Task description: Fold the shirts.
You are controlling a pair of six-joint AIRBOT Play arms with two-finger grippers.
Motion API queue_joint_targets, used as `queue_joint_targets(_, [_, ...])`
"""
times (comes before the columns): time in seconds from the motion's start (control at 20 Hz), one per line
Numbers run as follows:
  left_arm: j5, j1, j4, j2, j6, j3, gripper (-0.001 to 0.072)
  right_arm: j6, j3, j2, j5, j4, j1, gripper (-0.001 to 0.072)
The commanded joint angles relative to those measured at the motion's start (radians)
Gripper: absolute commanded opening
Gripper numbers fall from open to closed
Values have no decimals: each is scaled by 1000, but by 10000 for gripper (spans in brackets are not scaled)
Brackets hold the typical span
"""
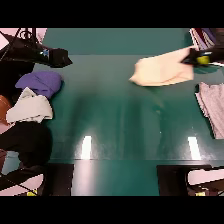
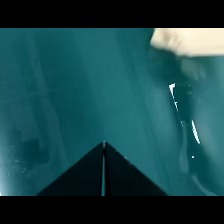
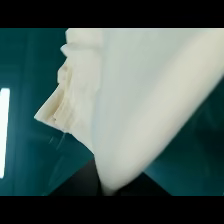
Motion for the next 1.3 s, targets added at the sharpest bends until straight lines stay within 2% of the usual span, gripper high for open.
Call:
queue_joint_targets(0.0, [1,-18,-7,0,-25,0,28,49,1,43,4,-39,-270,19])
queue_joint_targets(0.2, [3,-18,-7,0,-28,0,28,49,2,35,-23,-32,-444,19])
queue_joint_targets(0.45, [22,-18,-7,0,-51,0,28,48,33,37,-56,23,-479,18])
queue_joint_targets(0.75, [17,-18,-7,0,-50,0,28,80,151,88,72,27,-502,18])
queue_joint_targets(0.95, [14,-18,-5,0,-46,0,28,119,150,149,198,-126,-517,18])
queue_joint_targets(1.25, [-6,-18,-3,0,-15,0,29,135,-148,297,254,-211,-595,19])
